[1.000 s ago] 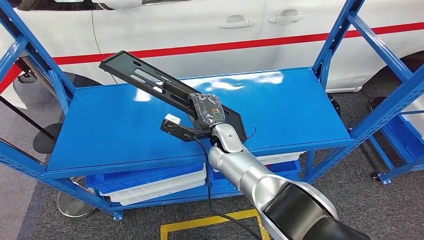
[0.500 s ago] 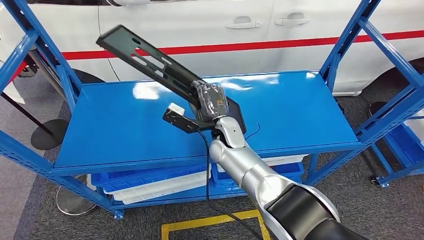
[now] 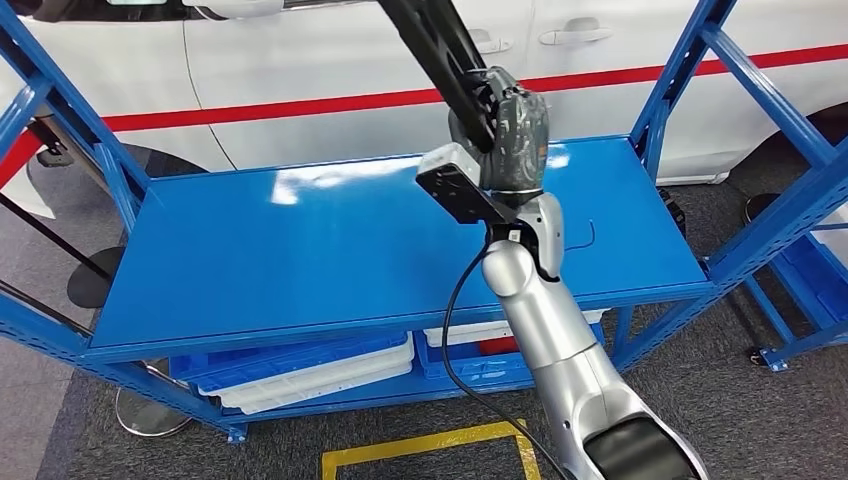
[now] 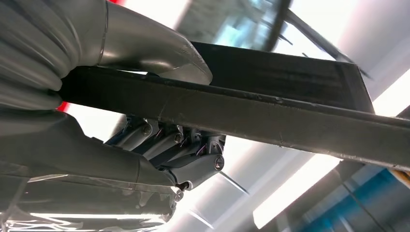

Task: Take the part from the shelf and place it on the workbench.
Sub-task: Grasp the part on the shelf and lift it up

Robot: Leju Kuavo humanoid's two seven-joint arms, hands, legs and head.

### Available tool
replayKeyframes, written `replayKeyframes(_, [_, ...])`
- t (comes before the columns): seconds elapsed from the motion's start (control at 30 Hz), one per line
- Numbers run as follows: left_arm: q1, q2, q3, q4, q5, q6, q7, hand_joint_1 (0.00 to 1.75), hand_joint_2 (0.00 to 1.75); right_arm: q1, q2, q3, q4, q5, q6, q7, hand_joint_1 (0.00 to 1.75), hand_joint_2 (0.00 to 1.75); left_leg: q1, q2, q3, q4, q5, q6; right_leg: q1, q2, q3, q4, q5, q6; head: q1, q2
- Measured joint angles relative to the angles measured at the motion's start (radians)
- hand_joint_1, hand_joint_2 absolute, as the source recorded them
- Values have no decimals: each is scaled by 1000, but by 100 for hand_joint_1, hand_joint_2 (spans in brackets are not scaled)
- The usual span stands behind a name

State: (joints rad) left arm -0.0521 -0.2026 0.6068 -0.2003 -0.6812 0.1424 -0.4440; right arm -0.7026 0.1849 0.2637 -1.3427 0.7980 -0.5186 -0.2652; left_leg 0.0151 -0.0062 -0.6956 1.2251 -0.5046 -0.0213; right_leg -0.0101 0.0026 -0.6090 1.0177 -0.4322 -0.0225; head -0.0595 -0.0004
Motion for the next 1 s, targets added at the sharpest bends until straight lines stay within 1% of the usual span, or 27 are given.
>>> replayKeyframes(0.03, [0,1,0,0,0,0,-2,0,0,12,-7,0,-48,-37,2,-19,175,175,-1,0,32,-73,36,6,0,1,2,2,-3,2,0,0])
replayKeyframes(0.07, [0,3,1,0,-1,0,-3,0,0,22,-15,-1,-97,-81,2,-39,175,175,-3,0,63,-140,61,11,2,2,2,4,-6,6,0,0])
replayKeyframes(0.1, [-1,4,2,0,-1,1,-4,0,0,31,-23,-2,-142,-122,0,-57,175,175,-5,0,83,-182,72,16,3,2,2,5,-7,10,0,0])
replayKeyframes(0.17, [-1,4,4,0,-1,2,-4,0,0,49,-38,-6,-218,-184,-7,-80,175,175,-10,-1,95,-204,69,23,5,1,2,5,-8,20,0,0])
replayKeyframes(0.2, [-1,5,6,0,-1,2,-5,0,0,56,-44,-9,-247,-199,-7,-86,175,175,-8,-1,97,-207,71,28,5,1,2,4,-8,26,0,0])
replayKeyframes(0.23, [-1,5,7,0,-1,2,-5,0,0,62,-50,-10,-271,-207,-7,-88,175,175,-6,0,99,-212,74,33,4,1,1,8,-13,32,0,0])
replayKeyframes(0.27, [-1,5,8,0,-1,2,-5,0,0,66,-56,-13,-290,-211,-7,-90,175,175,-4,1,101,-218,77,39,4,1,-7,26,-27,37,0,0])
replayKeyframes(0.3, [-3,5,9,0,-1,3,-5,0,0,69,-61,-14,-306,-213,-7,-92,175,175,-1,2,103,-222,80,45,3,1,-24,64,-51,42,0,0])
replayKeyframes(0.37, [-5,5,11,0,-1,3,-5,0,0,77,-72,-18,-328,-215,-7,-95,175,175,-2,4,102,-223,80,50,-1,1,-85,195,-117,50,0,0])
replayKeyframes(0.4, [-5,5,12,0,-1,3,-5,0,0,82,-76,-18,-333,-216,-7,-96,175,175,-2,4,102,-223,80,50,-4,1,-114,254,-138,54,0,0])
replayKeyframes(0.43, [-5,5,14,0,-1,3,-5,0,0,87,-80,-19,-338,-217,-7,-96,175,175,-1,3,102,-222,80,50,-7,0,-130,286,-142,57,0,0])
replayKeyframes(0.47, [-5,4,15,0,-1,3,-5,0,0,91,-83,-19,-342,-221,-8,-97,175,175,-1,3,102,-220,79,48,-11,0,-125,276,-125,60,0,0])
replayKeyframes(0.5, [-5,4,16,0,-1,3,-5,0,0,93,-85,-19,-346,-230,-11,-100,175,175,0,2,102,-217,77,46,-15,-1,-101,227,-93,62,0,0])
replayKeyframes(0.53, [-5,4,17,0,0,4,-5,0,0,95,-86,-20,-352,-245,-16,-107,175,175,1,2,102,-212,74,42,-18,-2,-66,155,-59,63,0,0])
replayKeyframes(0.57, [-5,3,17,0,1,4,-6,0,0,98,-88,-22,-361,-266,-22,-117,175,175,0,0,100,-206,71,36,-18,-2,-34,91,-35,62,0,0])
replayKeyframes(0.6, [-5,3,19,0,5,4,-7,0,0,107,-91,-24,-374,-292,-30,-128,175,175,-1,-1,99,-201,69,30,-18,-1,-11,44,-20,58,0,0])
replayKeyframes(0.63, [-5,3,21,0,10,2,-10,0,0,122,-97,-26,-389,-321,-36,-142,175,175,-2,-3,98,-198,68,24,-15,1,-1,24,-17,53,0,0])
replayKeyframes(0.67, [-5,3,25,0,18,1,-14,0,0,142,-106,-28,-406,-354,-40,-157,175,175,-3,-4,97,-197,70,19,-11,2,-1,23,-17,46,0,0])
replayKeyframes(0.73, [-3,4,36,0,30,0,-20,0,0,190,-131,-30,-435,-427,-39,-193,175,175,1,-4,96,-197,67,9,-9,1,-2,19,-11,31,0,0])
replayKeyframes(0.77, [-3,5,41,0,33,1,-22,0,0,210,-141,-30,-444,-457,-37,-211,175,175,3,-3,91,-184,52,4,-10,-1,-3,17,-7,22,0,0])
replayKeyframes(0.8, [-3,6,46,0,36,4,-22,0,0,226,-149,-31,-451,-480,-35,-226,175,175,4,-1,79,-151,25,1,-11,-2,-6,14,-3,14,0,0])
replayKeyframes(0.83, [-3,7,50,0,39,8,-22,0,0,238,-154,-31,-455,-494,-32,-237,175,175,5,0,60,-99,-13,-2,-11,-3,-10,13,1,8,0,0])
replayKeyframes(0.87, [-4,8,55,0,42,13,-20,0,0,246,-157,-31,-458,-503,-29,-244,175,175,5,1,35,-31,-53,-4,-10,-2,-15,13,4,3,0,0])
replayKeyframes(0.9, [-4,10,60,0,45,17,-19,0,0,251,-159,-30,-459,-510,-26,-246,175,175,5,1,13,33,-84,-4,-7,-2,-21,13,8,0,0,0])
replayKeyframes(0.93, [-5,11,65,0,49,21,-18,0,0,254,-161,-29,-459,-515,-23,-247,175,175,4,1,3,72,-99,-3,-4,-2,-27,14,13,-2,0,0])
replayKeyframes(0.97, [-5,12,70,0,52,27,-17,0,0,255,-162,-27,-459,-519,-21,-246,175,175,3,1,11,74,-96,0,0,-2,-33,14,18,-3,0,0])
replayKeyframes(1.0, [-5,12,74,0,56,32,-17,0,0,253,-163,-25,-459,-522,-19,-244,175,175,1,1,39,36,-78,6,3,-2,-38,14,23,-3,0,0])
